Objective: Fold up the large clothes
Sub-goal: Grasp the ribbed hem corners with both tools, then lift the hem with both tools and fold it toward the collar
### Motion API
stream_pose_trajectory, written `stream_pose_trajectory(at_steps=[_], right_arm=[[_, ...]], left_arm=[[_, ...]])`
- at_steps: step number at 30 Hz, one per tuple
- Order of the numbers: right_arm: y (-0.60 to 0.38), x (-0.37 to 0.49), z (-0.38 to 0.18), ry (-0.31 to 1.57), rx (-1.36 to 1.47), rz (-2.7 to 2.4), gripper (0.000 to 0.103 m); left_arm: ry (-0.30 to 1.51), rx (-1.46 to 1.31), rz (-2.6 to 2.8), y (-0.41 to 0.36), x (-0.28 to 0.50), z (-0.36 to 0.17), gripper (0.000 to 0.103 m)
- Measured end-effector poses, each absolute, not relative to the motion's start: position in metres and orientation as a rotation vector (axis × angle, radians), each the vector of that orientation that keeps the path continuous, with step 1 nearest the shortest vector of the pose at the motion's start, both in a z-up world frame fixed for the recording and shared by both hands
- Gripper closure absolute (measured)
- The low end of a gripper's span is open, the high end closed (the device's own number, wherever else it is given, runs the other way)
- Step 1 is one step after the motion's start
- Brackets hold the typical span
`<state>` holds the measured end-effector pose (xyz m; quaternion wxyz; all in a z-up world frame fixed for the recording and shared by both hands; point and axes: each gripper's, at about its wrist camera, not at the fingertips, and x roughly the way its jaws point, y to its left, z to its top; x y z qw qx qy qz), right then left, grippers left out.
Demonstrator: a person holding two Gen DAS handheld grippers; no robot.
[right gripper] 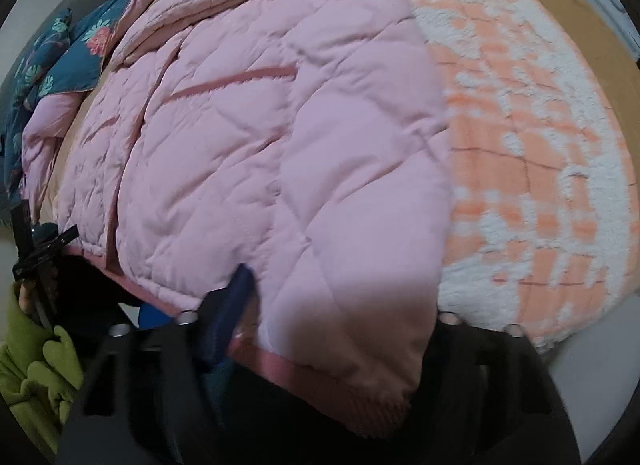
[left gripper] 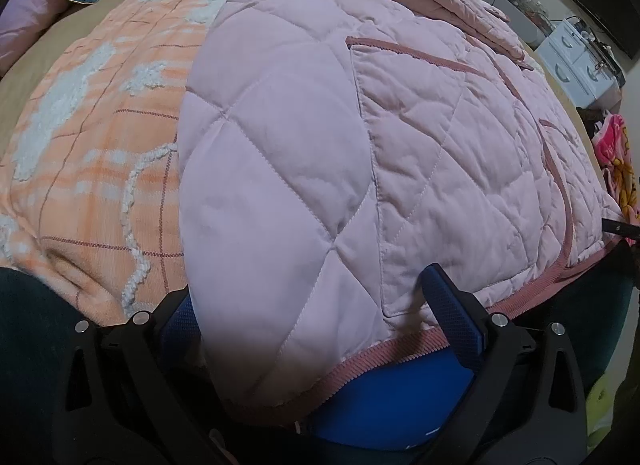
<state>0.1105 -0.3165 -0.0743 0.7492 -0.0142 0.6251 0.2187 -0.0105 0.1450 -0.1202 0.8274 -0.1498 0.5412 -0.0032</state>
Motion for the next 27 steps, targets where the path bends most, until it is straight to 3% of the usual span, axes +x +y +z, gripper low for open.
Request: stream_pose_trajectory(at_steps=[1,3,6,9,14,17,27], right_arm=[[-0.314,0.108,-0.073,1.354,-0.042,0.484,0.047],[-0.312,0.104,-0.065,1.306,-0.047,0.493,0.062],[-0.312,0.101,-0.053,1.223,-0.026,0.521,0.076],[-0.31,0.095,-0.038,1.145,-0.018,0.534,0.079],[-0.312,0.094,-0.014,1.037,0.034,0.555,0.081],[-0.315,0.097,-0.005,0.997,0.067,0.56,0.082],[-0.321,0.115,0.024,0.9,0.193,0.557,0.084]], left_arm=[[1.148,-0.319,-0.007,0.145,-0.011,-0.12,0.009],[1.144,-0.322,-0.01,0.145,-0.012,-0.119,0.009],[1.133,-0.319,-0.018,0.143,-0.015,-0.116,0.018],[1.12,-0.306,-0.019,0.141,-0.017,-0.112,0.032],[1.081,-0.291,0.002,0.144,-0.021,-0.1,0.078],[1.05,-0.298,-0.013,0.147,-0.023,-0.089,0.088],[0.873,-0.205,-0.026,0.14,-0.005,-0.024,0.094]])
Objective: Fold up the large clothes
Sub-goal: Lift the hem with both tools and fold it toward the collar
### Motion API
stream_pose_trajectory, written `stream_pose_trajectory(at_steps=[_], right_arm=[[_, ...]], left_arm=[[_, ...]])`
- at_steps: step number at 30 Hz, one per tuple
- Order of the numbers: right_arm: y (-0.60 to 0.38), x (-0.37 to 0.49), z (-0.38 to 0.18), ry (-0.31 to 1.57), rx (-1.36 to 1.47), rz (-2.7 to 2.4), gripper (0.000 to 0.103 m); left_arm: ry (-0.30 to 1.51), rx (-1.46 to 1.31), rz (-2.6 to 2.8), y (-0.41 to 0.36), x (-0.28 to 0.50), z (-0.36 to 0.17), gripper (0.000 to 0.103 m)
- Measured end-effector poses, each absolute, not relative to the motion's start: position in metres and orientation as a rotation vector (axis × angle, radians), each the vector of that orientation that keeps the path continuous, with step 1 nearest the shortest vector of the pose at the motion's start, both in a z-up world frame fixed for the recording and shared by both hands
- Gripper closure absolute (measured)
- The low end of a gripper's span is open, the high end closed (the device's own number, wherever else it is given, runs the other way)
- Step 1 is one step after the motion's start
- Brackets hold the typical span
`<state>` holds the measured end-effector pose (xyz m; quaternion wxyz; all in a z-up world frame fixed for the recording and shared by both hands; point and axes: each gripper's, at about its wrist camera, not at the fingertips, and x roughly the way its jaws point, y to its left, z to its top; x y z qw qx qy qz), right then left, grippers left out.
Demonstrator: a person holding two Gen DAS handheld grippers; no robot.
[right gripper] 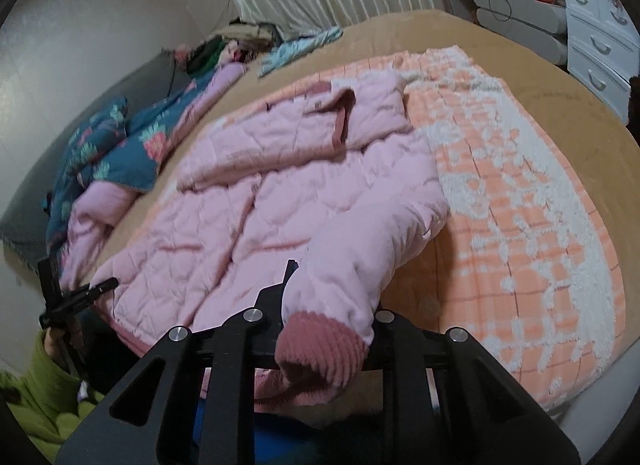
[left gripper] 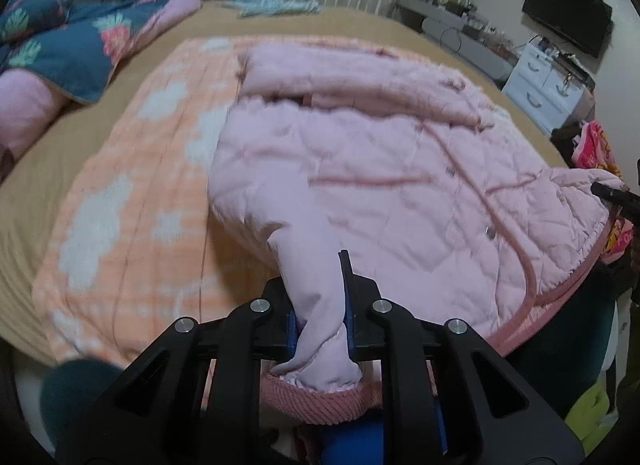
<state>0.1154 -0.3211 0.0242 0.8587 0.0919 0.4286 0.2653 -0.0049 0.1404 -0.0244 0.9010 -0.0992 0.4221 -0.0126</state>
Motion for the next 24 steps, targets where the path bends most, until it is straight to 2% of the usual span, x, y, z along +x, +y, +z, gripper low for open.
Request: stream_pose_trajectory(at_steps=[24], right_arm=[[-0.317,0.167,0.093,0.74,0.304,0.558,0.088]], left_arm=[[0.644,-0.2,-0.033,0.149,0.058,0.063,0.095]])
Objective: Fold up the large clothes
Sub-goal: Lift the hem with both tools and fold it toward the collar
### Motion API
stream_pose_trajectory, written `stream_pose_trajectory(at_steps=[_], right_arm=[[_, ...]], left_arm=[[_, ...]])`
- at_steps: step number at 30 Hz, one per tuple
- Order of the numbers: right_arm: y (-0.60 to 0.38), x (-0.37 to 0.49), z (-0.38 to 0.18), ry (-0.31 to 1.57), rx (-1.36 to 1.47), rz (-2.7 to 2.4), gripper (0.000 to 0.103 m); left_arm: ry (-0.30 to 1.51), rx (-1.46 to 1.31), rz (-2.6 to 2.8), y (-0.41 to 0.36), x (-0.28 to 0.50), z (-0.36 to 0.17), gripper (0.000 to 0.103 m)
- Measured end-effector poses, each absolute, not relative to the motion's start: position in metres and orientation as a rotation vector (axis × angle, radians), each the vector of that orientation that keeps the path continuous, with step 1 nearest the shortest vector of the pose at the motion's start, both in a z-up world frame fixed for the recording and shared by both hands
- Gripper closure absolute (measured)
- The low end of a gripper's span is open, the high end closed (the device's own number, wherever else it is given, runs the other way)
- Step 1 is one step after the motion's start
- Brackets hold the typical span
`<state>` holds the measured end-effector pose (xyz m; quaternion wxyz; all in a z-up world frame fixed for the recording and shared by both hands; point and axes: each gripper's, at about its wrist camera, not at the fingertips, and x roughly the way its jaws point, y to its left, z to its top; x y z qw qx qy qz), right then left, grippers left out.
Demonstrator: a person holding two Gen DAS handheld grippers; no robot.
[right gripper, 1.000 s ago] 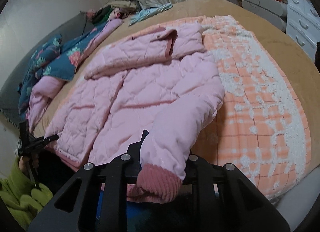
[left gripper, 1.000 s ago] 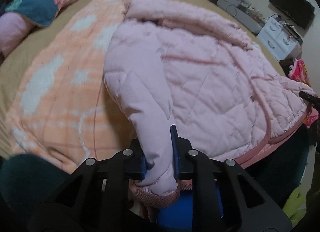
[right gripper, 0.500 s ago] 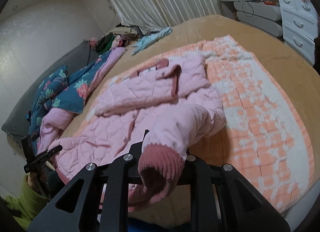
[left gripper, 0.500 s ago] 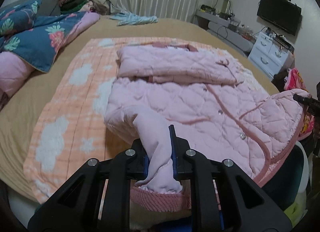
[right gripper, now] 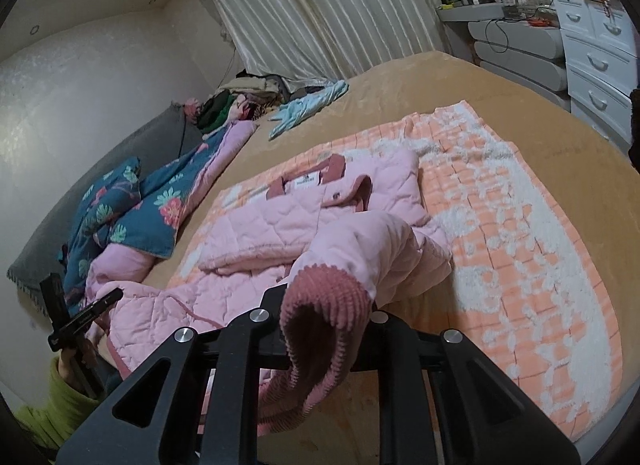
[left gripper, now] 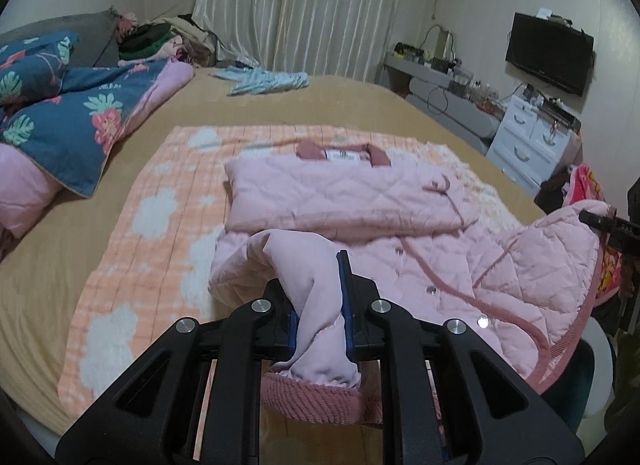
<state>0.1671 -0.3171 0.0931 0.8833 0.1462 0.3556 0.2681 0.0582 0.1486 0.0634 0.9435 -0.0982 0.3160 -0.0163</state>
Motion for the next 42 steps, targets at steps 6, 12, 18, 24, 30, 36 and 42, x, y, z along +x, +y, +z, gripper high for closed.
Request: stream_pose_trajectory(at_steps=[6,12,18,24,30,36,42], right_arm=[[-0.315,0.187,0.115,0.71,0.33,0.565,0.089],[-0.312,0.212,0.136,0.691,0.369,0.565,0.089],[-0.312,0.243,0.144,0.692,0.424,0.544,0.089],[-0.308,0.271,0.136,0.714,0.463,0.512,0.089],[-0.31,0.298,0.121,0.752,0.504,0.474,0.088],[-0.309,0.32,0.108,0.793,0.52,0.455,0.088],[-0.305,0.336,0.103,0.825,0.546,0.474,0.081]], left_arm=[[0.598,-0.255,-0.024,0.164,0.077,0.085,0.095],[0.559,-0.319,-0.005,0.18,0.099,0.104,0.095],[0.546,-0.338,0.024,0.19,0.119,0.112,0.095],[0.556,-0.339,0.052,0.197,0.14,0.106,0.094],[0.566,-0.327,0.086,0.201,0.161,0.097,0.094],[0.581,-0.293,0.11,0.2,0.177,0.089,0.094],[0.602,-0.281,0.125,0.203,0.192,0.081,0.094]])
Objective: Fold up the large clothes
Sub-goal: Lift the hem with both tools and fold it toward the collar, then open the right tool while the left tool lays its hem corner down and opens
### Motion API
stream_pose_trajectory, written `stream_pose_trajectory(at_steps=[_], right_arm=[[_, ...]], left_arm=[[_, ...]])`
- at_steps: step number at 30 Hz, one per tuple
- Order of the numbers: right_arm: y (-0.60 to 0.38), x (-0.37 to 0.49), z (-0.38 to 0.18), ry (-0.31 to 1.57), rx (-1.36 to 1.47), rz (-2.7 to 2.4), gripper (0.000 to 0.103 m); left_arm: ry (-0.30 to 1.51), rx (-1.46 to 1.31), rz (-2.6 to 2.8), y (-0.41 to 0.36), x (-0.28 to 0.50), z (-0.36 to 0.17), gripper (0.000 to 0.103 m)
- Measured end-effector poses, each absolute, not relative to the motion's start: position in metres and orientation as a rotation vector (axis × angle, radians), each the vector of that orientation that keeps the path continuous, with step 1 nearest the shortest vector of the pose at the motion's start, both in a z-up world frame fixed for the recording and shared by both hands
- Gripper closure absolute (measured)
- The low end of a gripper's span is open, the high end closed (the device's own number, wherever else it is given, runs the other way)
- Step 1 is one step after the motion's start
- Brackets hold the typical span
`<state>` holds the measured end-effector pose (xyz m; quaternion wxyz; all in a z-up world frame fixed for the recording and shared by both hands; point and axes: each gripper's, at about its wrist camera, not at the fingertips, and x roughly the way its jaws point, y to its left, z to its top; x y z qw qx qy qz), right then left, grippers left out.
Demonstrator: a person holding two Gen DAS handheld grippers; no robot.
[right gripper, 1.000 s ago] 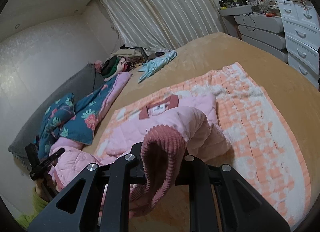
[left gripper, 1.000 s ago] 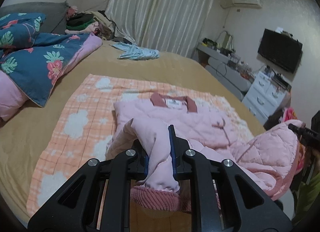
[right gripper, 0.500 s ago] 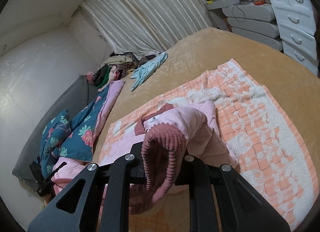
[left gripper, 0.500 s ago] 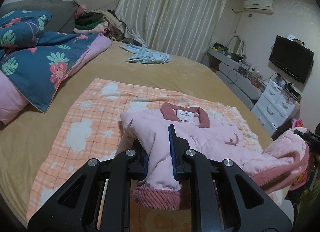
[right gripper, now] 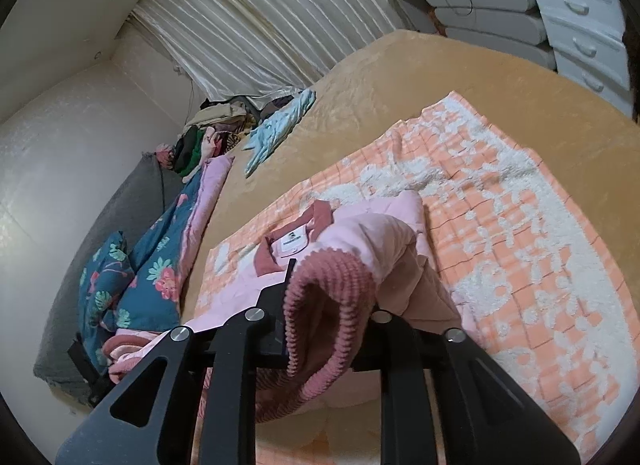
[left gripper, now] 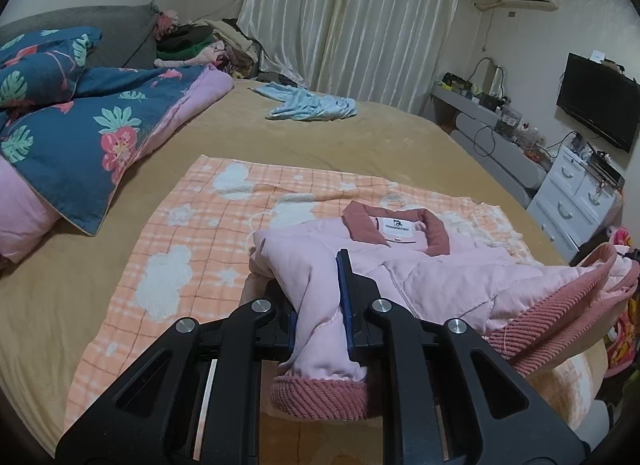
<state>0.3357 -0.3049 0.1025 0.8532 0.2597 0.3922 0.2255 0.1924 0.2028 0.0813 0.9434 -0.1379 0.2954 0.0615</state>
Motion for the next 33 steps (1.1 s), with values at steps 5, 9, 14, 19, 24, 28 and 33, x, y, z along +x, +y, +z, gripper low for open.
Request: stream_pose_trajectory(at_steps=[5,9,14,19,24,28,33], right_arm=[[-0.303,0.347,0.099,0.852,0.571,0.515,0.051],[-0.302,0.351,0.098,0.839,0.572,0.506,0.038],[-0.305,0.348,0.098,0.768,0.582,0.477,0.03],[-0.305,0.331,0.112,0.561,0.486,0.388,0.014],[-0.283,0.322,0.088,0.498,0.348,0.331,0.007],[-0.264,0.329,0.038,0.54,0.289,0.27,0.006],[-0.246,0.364,-0.007,0.716,0.207,0.273,0.006]], left_arm=[[0.627,-0.261,0.139,0.205,0.205,0.075,0.094],[0.642,-0.256,0.147,0.204,0.215,0.07,0.094],[0.649,-0.252,0.149,0.206,0.224,0.066,0.094],[0.656,-0.24,0.153,0.205,0.231,0.064,0.094],[0.657,-0.238,0.156,0.204,0.234,0.063,0.094],[0.667,-0.231,0.162,0.203,0.243,0.062,0.093],[0.678,-0.21,0.174,0.201,0.255,0.059,0.091]])
